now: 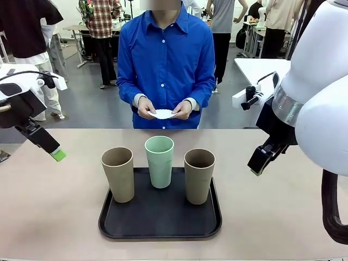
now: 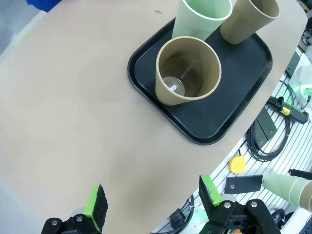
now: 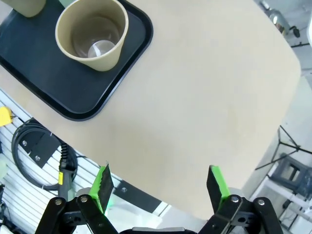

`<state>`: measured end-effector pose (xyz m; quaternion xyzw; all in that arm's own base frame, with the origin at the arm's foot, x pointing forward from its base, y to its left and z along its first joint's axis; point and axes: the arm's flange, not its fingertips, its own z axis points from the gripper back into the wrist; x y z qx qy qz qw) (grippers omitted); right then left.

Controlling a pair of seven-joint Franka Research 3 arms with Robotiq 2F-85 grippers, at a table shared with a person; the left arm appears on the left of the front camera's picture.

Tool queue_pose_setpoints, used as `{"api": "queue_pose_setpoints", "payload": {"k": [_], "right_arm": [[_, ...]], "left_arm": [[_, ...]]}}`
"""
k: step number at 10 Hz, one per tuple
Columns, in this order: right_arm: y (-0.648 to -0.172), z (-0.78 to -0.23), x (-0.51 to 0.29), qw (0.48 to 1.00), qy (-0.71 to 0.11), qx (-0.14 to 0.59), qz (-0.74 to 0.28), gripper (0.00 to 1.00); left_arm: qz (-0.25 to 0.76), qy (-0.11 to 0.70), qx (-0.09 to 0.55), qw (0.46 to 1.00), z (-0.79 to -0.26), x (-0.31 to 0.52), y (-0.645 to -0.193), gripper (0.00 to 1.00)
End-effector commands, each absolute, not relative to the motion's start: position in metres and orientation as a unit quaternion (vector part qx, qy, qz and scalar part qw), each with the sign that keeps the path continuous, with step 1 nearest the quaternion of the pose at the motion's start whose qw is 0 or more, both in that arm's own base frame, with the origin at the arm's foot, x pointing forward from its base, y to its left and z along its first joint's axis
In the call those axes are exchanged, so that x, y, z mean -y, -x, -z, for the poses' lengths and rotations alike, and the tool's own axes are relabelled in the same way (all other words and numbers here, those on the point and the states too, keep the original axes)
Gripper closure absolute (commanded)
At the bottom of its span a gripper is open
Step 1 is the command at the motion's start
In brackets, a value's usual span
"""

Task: Place coasters on the table and set cups on them.
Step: Pick up one Reusable plastic cup and place it on a coaster set by the human.

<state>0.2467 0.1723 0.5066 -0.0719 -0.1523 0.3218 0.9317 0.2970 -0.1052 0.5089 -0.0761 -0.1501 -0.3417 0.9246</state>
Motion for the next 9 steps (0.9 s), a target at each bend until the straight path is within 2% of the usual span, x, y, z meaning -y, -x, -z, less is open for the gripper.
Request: {"api": "queue_pose_setpoints", "payload": {"k": [1, 2, 4, 6, 7, 9], "right_arm": [[-0.253, -0.507, -0.169, 0.931, 0.078, 0.161, -0.318, 0.0], [-0.247, -0.507, -0.172, 0.932, 0.072, 0.152, -0.322, 0.0], [-0.254, -0.506, -0.114, 0.946, -0.147, 0.147, -0.247, 0.0], [-0.256, -0.485, -0.05, 0.93, -0.317, 0.137, -0.126, 0.0], [-0.26, -0.466, -0.019, 0.917, -0.374, 0.119, -0.072, 0.0], [-0.27, -0.431, 0.029, 0.899, -0.427, 0.096, -0.001, 0.0]], "left_arm": [[0.344, 0.069, 0.152, 0.924, -0.505, 0.103, -0.304, 0.0], [0.342, 0.076, 0.15, 0.925, -0.509, 0.105, -0.297, 0.0], [0.329, 0.242, 0.161, 0.898, -0.508, 0.078, -0.3, 0.0], [0.287, 0.381, 0.158, 0.865, -0.497, 0.049, -0.308, 0.0], [0.262, 0.441, 0.145, 0.846, -0.487, 0.034, -0.316, 0.0], [0.194, 0.5, 0.122, 0.835, -0.459, 0.002, -0.332, 0.0]]}}
